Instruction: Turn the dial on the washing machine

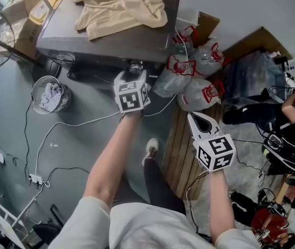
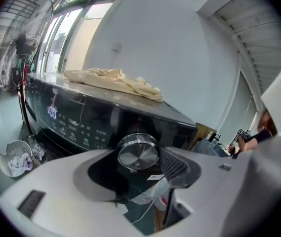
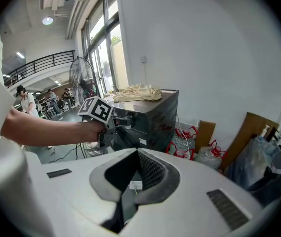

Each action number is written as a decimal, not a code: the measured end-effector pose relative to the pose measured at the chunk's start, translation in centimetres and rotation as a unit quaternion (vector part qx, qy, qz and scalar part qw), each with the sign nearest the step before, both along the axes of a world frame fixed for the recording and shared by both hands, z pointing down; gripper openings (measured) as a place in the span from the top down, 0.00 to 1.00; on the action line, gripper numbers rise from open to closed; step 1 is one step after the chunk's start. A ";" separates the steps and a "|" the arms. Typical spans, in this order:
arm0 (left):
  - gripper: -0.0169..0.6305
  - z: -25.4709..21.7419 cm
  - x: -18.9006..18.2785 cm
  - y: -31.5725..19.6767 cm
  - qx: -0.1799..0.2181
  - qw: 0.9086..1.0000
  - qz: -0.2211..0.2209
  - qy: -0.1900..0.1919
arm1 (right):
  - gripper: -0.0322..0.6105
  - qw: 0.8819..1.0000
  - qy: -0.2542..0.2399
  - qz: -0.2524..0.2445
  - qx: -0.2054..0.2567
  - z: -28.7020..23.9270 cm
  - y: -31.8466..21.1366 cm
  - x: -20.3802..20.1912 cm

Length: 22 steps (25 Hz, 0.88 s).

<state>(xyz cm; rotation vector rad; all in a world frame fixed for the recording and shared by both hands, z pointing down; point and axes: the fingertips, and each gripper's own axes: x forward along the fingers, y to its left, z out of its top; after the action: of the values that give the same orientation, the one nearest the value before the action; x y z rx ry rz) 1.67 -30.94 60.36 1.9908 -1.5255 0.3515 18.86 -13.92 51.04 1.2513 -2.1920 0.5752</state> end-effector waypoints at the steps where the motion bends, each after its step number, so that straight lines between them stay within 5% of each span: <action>1: 0.56 0.0 0.0 0.0 0.002 1.000 0.005 -0.012 | 0.93 1.000 0.001 0.001 0.000 0.0 0.0 0.1; 8: 0.56 -0.1 0.4 0.2 0.022 0.993 0.038 -0.113 | 0.93 1.000 0.001 0.004 0.002 -0.4 0.5 0.3; 15: 0.56 0.2 0.7 0.2 0.055 0.970 0.055 -0.232 | 0.93 1.000 0.003 0.010 0.006 -0.7 0.9 0.8; 22: 0.56 -0.2 0.4 0.3 0.056 0.974 0.069 -0.208 | 0.93 1.000 0.004 0.022 0.016 -1.3 1.2 1.4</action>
<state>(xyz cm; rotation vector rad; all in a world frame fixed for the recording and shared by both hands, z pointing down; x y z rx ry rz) 2.12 -30.69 60.17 2.2169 -1.6870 0.7981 20.24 -12.74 49.75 1.3190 -2.1785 0.5538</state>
